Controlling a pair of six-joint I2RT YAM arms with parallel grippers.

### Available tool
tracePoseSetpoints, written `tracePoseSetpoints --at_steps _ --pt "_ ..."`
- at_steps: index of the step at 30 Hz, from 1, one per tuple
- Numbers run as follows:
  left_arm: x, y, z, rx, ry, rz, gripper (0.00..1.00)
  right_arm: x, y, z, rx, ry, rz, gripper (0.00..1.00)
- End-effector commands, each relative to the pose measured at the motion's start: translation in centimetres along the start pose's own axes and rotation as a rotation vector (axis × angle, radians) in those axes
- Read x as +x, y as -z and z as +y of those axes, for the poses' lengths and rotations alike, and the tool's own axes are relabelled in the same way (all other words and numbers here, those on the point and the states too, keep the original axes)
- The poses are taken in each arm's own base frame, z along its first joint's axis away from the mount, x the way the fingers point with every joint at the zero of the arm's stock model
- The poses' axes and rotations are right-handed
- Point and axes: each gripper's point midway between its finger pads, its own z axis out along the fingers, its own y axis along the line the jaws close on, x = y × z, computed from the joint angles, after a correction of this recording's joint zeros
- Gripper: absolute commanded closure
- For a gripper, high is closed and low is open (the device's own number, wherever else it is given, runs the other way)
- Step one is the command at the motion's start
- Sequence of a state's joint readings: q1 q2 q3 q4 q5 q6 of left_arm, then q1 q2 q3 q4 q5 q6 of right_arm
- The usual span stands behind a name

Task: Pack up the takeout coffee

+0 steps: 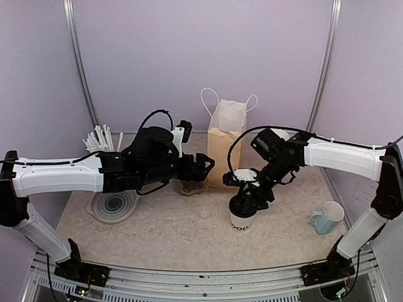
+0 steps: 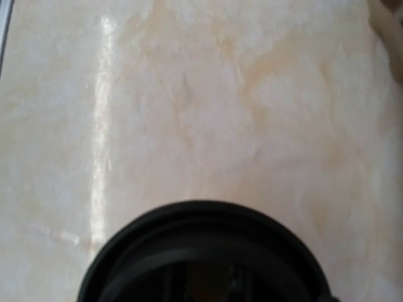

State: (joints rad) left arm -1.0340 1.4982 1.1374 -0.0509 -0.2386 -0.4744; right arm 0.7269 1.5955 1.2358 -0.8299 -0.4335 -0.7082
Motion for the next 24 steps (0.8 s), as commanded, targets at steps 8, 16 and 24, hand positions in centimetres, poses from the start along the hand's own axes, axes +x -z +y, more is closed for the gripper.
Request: tracePoseSetpoints --at_steps 8,16,24 --pt "-0.4 -0.6 0.0 0.036 0.024 -0.006 0.09 9.3 7.4 -4.1 0.208 -0.3 0.027 0.32" --pt "-0.9 -0.9 -0.3 0.065 0.032 -0.02 0.11 16.8 13.0 -9.1 0.394 -0.509 0.025 0.32" --pt "-0.7 -0.7 0.2 0.063 0.033 -0.008 0.12 22.6 16.9 -13.6 0.526 -0.677 -0.002 0.31"
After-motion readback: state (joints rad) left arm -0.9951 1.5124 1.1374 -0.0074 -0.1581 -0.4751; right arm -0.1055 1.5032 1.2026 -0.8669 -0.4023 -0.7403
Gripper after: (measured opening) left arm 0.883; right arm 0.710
